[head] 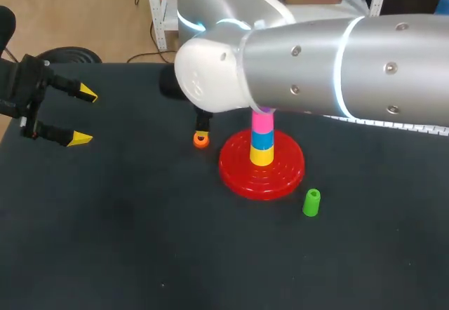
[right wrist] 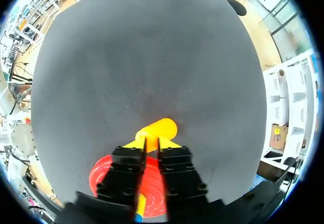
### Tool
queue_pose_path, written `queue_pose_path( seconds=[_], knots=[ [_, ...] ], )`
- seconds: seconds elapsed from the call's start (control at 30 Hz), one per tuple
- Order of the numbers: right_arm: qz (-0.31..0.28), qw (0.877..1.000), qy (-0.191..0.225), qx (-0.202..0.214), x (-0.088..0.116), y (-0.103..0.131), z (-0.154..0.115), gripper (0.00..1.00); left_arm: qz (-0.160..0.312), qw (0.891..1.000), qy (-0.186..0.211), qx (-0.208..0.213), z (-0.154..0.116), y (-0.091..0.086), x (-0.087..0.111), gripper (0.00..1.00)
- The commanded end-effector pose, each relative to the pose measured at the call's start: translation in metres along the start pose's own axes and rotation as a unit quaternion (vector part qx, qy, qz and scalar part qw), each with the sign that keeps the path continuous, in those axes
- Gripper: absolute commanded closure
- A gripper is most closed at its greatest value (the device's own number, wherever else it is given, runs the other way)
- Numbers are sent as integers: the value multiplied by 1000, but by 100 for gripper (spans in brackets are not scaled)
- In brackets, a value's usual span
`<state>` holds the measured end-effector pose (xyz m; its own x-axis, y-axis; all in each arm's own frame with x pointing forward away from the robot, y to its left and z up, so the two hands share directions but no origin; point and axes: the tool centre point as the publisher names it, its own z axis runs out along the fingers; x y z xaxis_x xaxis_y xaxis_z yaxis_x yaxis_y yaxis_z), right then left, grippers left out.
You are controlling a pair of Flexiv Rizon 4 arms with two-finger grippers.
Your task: Pick up and stack the cylinders on the red base in this order: pink,purple,orange,green
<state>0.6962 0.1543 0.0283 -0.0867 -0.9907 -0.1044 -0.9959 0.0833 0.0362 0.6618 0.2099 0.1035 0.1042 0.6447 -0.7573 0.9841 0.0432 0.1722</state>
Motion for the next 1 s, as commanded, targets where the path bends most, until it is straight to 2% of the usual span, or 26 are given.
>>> queue_pose_path(
  seconds=[0.03,0.63,1.0],
  knots=[
    [0,1000,-1,0,2,2,1,100,1,1000,-1,-1,0,-1,1,0],
    [2,1000,0,-1,1,-3,1,100,1,1000,-1,-1,0,-1,1,0],
    [-6,1000,0,-5,-3,-16,1,100,1,1000,-1,-1,0,-1,1,0]
  ],
)
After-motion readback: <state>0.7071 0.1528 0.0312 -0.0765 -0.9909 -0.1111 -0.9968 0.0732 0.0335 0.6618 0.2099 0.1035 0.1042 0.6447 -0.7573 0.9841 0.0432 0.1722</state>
